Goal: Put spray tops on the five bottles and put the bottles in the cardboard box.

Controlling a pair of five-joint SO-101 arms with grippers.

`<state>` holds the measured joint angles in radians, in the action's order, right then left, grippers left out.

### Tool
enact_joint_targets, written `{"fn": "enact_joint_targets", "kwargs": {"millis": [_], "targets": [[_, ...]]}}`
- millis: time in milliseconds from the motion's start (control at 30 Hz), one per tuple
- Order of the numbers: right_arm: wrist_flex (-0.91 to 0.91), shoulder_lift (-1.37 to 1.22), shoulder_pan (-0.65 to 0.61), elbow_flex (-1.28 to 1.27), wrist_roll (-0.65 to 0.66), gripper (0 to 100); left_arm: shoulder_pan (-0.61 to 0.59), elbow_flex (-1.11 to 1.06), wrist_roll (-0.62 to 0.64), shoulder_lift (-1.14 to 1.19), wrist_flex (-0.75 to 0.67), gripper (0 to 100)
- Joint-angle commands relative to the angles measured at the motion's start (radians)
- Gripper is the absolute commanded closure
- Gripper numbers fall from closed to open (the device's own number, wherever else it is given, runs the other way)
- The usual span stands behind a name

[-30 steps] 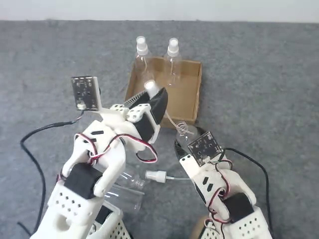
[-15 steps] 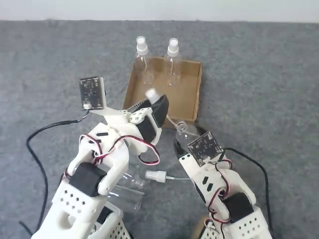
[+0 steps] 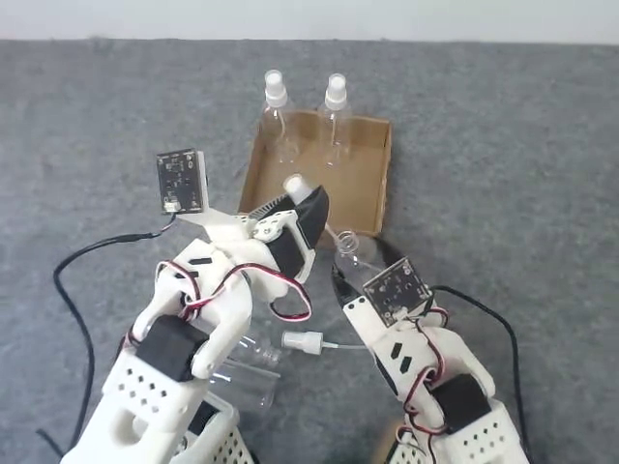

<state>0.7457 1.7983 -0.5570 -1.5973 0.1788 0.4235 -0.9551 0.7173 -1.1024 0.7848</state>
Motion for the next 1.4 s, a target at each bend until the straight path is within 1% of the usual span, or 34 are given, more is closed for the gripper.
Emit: {"fn": "enact_joint_targets", "kwargs": {"millis": [0, 133, 233, 333, 567, 700, 767, 900, 967, 1067, 1300, 1367], "targets": [[-0.035, 0.018, -0.027, 0.006, 0.012, 90.2, 0.009, -0.012, 0.009, -0.020, -0.031, 99], [-0.035, 0.018, -0.027, 0.011, 0.012, 90.2, 0.055, -0.030, 0.008, -0.020, -0.031, 99], [-0.035, 0.018, -0.025, 0.012, 0.012, 90.2, 0.063, -0.031, 0.006, -0.014, -0.031, 99], [-0.035, 0.018, -0.027, 0.011, 0.012, 90.2, 0.066, -0.039, -0.026, -0.014, -0.031, 99], [-0.031, 0.018, -0.028, 0.012, 0.012, 90.2, 0.064, -0.041, -0.035, -0.014, -0.031, 99], [-0.033, 0.018, -0.028, 0.015, 0.012, 90.2, 0.064, -0.042, -0.035, -0.012, -0.028, 94], [-0.035, 0.018, -0.030, 0.015, 0.012, 90.2, 0.066, -0.061, -0.035, -0.012, -0.035, 93], [-0.028, 0.018, -0.030, 0.034, 0.012, 90.2, 0.071, -0.102, -0.035, -0.012, -0.095, 93], [-0.027, 0.018, -0.030, 0.041, 0.012, 90.2, 0.097, -0.117, -0.038, -0.012, -0.107, 93], [-0.024, 0.018, -0.030, 0.040, 0.014, 90.2, 0.130, -0.127, -0.068, -0.012, -0.107, 93], [-0.024, 0.018, -0.030, 0.041, 0.014, 90.2, 0.137, -0.130, -0.080, -0.012, -0.104, 92], [-0.024, 0.018, -0.028, 0.041, 0.015, 90.2, 0.149, -0.147, -0.141, -0.012, -0.106, 92]]}}
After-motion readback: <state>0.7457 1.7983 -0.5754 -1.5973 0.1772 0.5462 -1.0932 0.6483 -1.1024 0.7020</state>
